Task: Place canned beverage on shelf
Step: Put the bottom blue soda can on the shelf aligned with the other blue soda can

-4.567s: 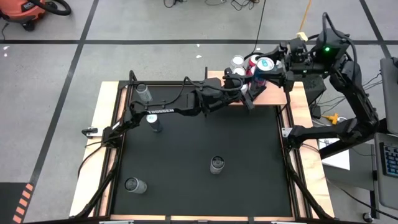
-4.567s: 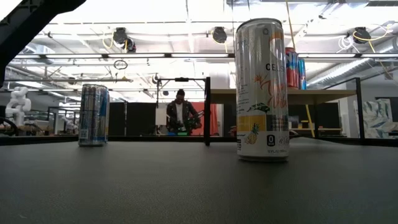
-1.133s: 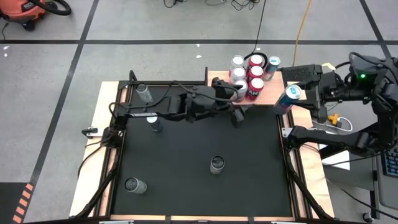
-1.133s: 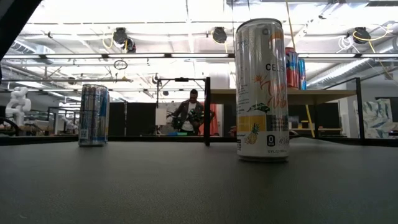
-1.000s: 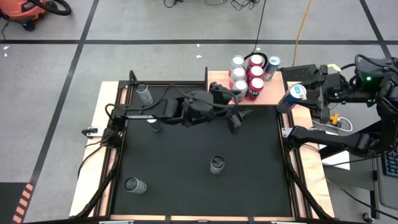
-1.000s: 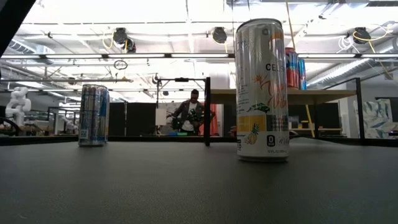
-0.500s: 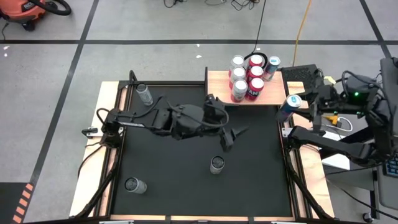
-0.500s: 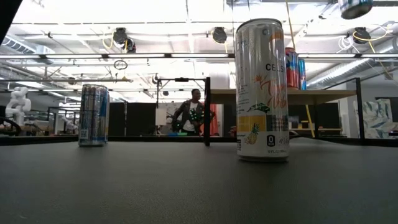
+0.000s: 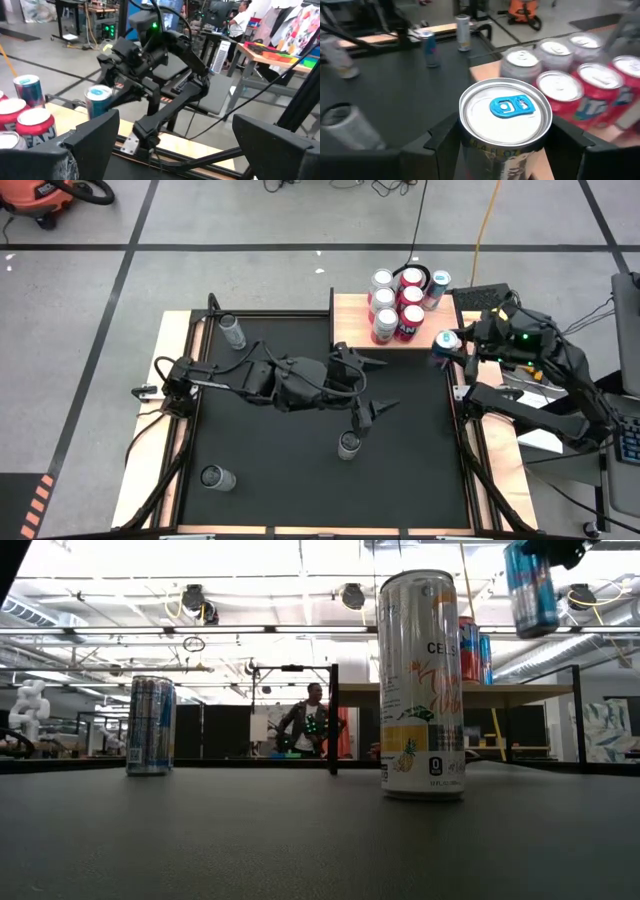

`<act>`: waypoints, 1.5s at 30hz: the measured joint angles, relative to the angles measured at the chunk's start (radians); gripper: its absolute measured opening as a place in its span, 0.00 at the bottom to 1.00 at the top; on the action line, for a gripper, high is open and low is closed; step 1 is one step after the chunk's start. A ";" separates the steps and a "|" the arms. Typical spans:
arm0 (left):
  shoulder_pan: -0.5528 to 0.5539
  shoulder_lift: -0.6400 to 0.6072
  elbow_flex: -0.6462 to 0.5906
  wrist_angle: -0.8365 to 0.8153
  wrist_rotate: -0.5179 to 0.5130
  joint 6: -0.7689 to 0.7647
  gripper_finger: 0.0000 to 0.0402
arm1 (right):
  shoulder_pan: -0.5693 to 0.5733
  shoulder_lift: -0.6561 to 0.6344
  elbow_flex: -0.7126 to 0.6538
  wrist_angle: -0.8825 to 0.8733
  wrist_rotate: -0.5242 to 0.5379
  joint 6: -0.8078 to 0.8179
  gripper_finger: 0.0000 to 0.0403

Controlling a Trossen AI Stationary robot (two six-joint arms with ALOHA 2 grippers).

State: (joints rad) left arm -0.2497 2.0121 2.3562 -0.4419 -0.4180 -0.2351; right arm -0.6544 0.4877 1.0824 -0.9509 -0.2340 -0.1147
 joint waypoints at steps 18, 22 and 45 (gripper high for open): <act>0.048 0.001 0.000 -0.024 0.144 -0.052 0.97 | 0.000 0.023 -0.003 0.071 0.171 -0.021 0.53; 0.054 0.001 0.000 -0.023 0.194 -0.056 0.97 | -0.002 0.021 -0.013 0.066 0.189 -0.008 0.53; 0.028 -0.009 0.000 -0.045 0.317 -0.073 0.97 | -0.001 -0.099 -0.167 0.199 0.420 0.137 0.53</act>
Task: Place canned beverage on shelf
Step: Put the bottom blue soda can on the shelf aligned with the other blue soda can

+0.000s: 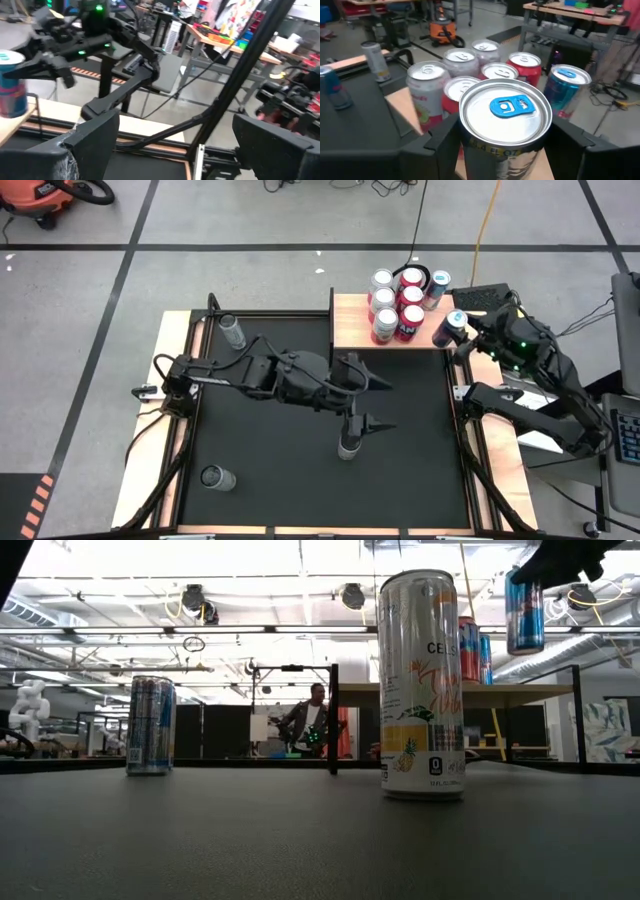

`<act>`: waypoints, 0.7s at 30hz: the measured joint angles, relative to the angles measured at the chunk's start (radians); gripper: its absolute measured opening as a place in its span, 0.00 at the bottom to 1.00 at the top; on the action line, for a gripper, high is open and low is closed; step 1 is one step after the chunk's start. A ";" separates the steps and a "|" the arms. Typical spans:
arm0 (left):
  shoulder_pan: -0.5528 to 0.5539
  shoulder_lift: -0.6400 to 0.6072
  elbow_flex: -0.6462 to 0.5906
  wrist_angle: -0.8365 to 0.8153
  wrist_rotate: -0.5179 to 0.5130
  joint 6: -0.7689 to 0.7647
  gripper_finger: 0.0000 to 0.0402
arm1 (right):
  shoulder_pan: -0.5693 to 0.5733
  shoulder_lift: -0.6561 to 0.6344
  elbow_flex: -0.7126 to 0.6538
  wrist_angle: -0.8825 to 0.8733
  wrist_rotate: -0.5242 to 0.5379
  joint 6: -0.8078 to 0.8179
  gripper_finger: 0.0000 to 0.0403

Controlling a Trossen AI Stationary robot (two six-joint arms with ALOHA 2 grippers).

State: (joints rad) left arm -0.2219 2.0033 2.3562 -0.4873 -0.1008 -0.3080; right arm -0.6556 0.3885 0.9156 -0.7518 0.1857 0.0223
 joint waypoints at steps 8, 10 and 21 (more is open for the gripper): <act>0.019 0.000 0.000 -0.001 0.019 0.006 0.97 | 0.000 0.006 -0.083 0.068 0.033 0.018 0.53; 0.017 0.000 0.000 -0.002 0.020 0.001 0.97 | 0.000 0.006 -0.092 0.075 0.063 0.019 0.53; 0.010 -0.016 0.000 0.008 0.020 -0.026 0.97 | -0.012 0.068 -0.122 0.082 0.153 0.115 0.53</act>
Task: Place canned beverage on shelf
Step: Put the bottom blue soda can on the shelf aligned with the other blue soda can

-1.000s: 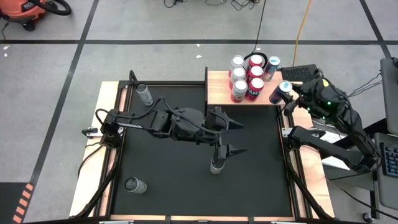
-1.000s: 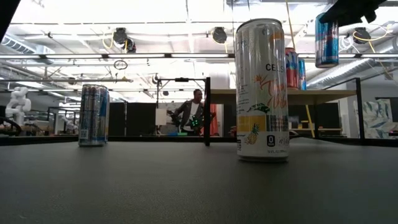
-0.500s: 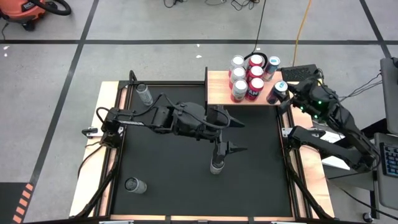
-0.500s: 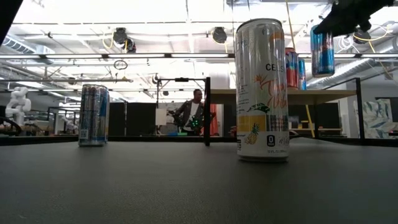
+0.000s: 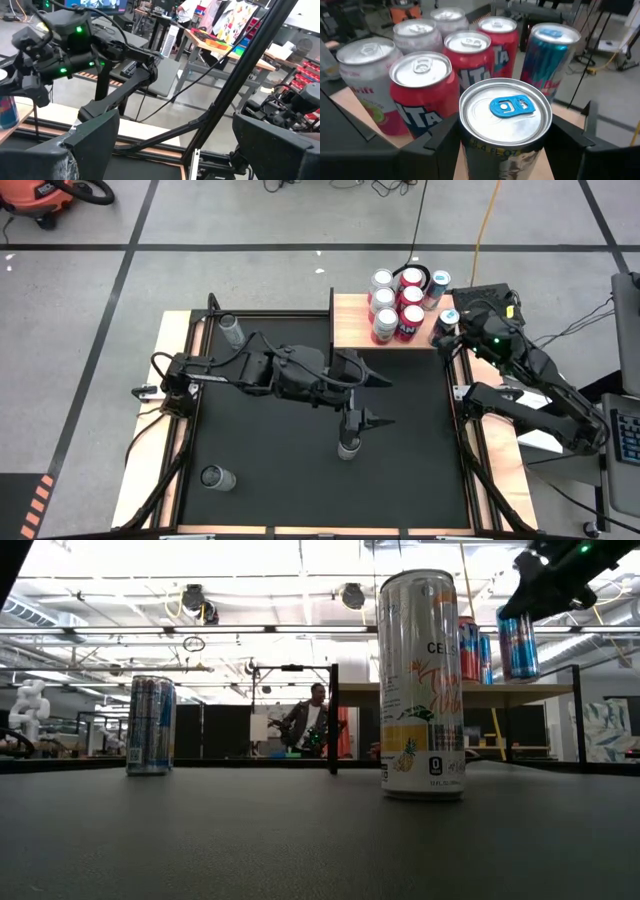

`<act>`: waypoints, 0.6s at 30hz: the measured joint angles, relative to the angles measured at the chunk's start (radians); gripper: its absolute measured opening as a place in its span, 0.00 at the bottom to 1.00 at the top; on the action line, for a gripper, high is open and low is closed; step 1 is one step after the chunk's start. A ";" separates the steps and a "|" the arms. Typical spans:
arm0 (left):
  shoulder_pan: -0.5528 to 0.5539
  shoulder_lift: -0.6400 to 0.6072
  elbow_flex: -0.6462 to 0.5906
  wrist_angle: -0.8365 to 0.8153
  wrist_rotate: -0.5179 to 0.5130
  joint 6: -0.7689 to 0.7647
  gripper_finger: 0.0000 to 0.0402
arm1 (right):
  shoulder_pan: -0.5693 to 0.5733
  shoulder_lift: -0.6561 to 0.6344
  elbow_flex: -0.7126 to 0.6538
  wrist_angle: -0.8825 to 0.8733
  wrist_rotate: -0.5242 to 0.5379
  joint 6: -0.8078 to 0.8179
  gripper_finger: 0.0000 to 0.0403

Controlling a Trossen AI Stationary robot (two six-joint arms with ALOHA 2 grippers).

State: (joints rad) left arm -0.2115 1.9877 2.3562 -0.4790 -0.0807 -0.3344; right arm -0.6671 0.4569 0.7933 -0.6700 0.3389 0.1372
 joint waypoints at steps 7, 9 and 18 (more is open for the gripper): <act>0.005 -0.001 0.000 -0.002 0.000 0.001 0.97 | -0.009 0.048 0.000 0.034 0.025 0.018 0.53; 0.005 -0.001 0.000 -0.002 0.000 0.001 0.97 | -0.020 0.067 0.000 0.038 0.027 0.017 0.53; 0.005 -0.001 0.000 -0.003 0.000 0.001 0.97 | -0.063 0.123 0.002 0.078 -0.027 0.027 0.58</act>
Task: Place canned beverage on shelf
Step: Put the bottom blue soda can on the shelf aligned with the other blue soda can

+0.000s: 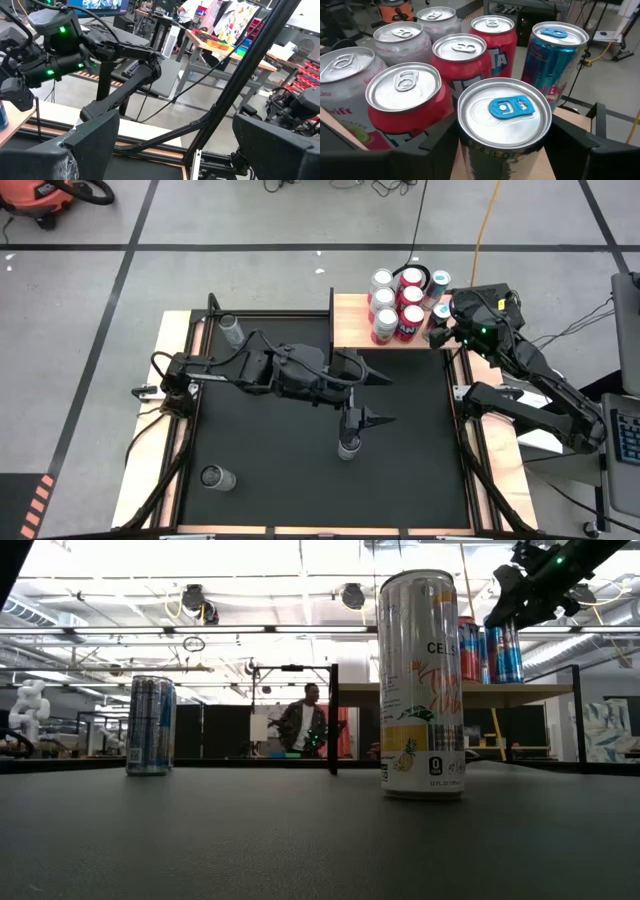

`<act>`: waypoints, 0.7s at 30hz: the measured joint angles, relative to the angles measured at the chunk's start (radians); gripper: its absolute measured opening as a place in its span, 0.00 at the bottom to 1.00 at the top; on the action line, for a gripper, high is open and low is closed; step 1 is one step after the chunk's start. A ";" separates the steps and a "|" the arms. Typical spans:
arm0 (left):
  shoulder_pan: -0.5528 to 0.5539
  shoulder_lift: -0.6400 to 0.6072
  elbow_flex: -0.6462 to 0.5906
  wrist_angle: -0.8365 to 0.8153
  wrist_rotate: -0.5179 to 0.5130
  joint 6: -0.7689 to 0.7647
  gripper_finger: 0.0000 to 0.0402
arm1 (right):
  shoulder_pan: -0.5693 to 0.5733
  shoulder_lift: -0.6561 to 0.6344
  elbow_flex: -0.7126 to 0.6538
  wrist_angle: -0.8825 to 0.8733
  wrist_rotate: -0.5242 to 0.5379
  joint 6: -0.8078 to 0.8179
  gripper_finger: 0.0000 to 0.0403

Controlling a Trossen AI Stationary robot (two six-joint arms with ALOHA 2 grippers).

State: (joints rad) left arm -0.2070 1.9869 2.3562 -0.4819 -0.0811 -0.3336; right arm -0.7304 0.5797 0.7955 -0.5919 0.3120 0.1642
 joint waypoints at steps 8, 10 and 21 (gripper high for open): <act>0.000 0.000 0.000 0.000 0.000 -0.001 0.97 | -0.023 -0.001 0.000 -0.014 -0.003 0.005 0.65; 0.000 0.000 0.000 0.000 0.000 -0.002 0.97 | -0.023 -0.004 0.000 -0.014 -0.013 0.007 0.67; 0.000 0.000 0.000 -0.006 0.000 -0.022 0.97 | -0.023 -0.016 0.061 -0.089 -0.022 0.062 0.73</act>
State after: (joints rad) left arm -0.2070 1.9869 2.3562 -0.4882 -0.0814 -0.3556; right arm -0.7532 0.5636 0.8565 -0.6809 0.2899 0.2258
